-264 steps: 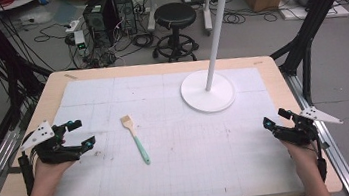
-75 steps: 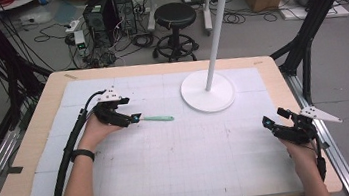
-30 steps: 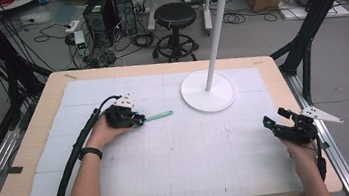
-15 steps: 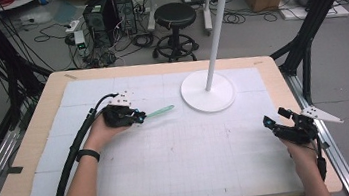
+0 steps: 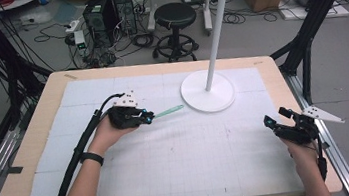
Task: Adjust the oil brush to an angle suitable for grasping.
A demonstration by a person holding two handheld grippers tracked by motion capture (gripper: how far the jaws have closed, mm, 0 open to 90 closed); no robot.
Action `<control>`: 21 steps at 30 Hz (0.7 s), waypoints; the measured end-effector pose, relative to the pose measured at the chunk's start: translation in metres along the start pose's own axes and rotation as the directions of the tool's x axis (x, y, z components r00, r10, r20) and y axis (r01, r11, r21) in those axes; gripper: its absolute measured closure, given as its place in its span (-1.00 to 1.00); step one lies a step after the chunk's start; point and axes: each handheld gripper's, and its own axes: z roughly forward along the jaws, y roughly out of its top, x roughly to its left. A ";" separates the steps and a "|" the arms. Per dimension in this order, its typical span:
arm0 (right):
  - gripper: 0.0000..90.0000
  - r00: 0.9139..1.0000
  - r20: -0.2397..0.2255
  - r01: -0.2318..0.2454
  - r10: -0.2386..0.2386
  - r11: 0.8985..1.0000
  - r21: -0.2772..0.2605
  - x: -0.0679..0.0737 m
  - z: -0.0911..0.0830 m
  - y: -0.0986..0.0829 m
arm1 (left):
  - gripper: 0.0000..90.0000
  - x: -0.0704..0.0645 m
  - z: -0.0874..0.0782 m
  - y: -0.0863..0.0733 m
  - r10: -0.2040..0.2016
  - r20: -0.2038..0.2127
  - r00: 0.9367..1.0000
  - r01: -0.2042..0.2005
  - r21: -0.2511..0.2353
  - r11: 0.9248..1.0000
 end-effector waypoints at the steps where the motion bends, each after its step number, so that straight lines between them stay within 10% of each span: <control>1: -0.62 1.000 0.001 -0.006 0.006 1.000 0.004 0.000 0.000 0.000 | 0.83 -0.002 0.001 0.002 0.009 0.005 1.000 -0.009 0.003 1.000; 21: -0.61 1.000 0.002 -0.006 0.006 1.000 -0.003 -0.001 -0.001 0.001 | 0.83 -0.019 0.022 0.017 0.012 0.017 1.000 -0.011 -0.059 0.998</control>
